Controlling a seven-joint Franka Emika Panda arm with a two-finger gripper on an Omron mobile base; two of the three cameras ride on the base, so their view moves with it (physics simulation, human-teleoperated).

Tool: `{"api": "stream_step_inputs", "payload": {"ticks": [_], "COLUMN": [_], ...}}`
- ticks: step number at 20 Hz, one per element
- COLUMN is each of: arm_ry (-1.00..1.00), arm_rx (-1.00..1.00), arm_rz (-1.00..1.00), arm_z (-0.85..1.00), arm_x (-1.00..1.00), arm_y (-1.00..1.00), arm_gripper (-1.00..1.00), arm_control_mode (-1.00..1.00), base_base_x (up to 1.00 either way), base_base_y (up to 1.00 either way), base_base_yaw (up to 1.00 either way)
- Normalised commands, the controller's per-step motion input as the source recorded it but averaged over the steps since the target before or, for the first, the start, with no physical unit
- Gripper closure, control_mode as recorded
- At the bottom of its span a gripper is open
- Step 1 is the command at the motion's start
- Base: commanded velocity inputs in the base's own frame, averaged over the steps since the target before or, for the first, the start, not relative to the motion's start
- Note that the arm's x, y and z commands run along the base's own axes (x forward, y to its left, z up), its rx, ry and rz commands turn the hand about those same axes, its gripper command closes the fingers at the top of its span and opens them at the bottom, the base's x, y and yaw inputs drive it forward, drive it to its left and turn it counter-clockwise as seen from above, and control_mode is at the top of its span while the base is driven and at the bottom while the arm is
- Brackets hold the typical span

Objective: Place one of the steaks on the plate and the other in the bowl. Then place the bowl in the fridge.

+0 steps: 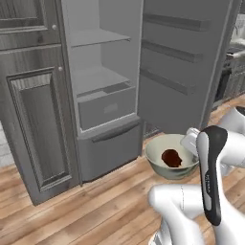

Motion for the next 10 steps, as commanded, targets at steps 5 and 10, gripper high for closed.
{"api": "stream_step_inputs", "payload": {"ticks": [5, 10], "arm_ry": [0.0, 0.0], "arm_rx": [0.0, 0.0], "arm_rz": [0.0, 0.0], "arm_z": [0.0, 0.0], "arm_x": [0.0, 0.0], "arm_y": [0.0, 0.0], "arm_gripper": [1.0, 1.0], "arm_control_mode": [1.0, 1.0], "base_base_x": [0.93, 0.68], "base_base_y": [0.64, 0.43], "base_base_yaw": [-0.31, -0.1]}}
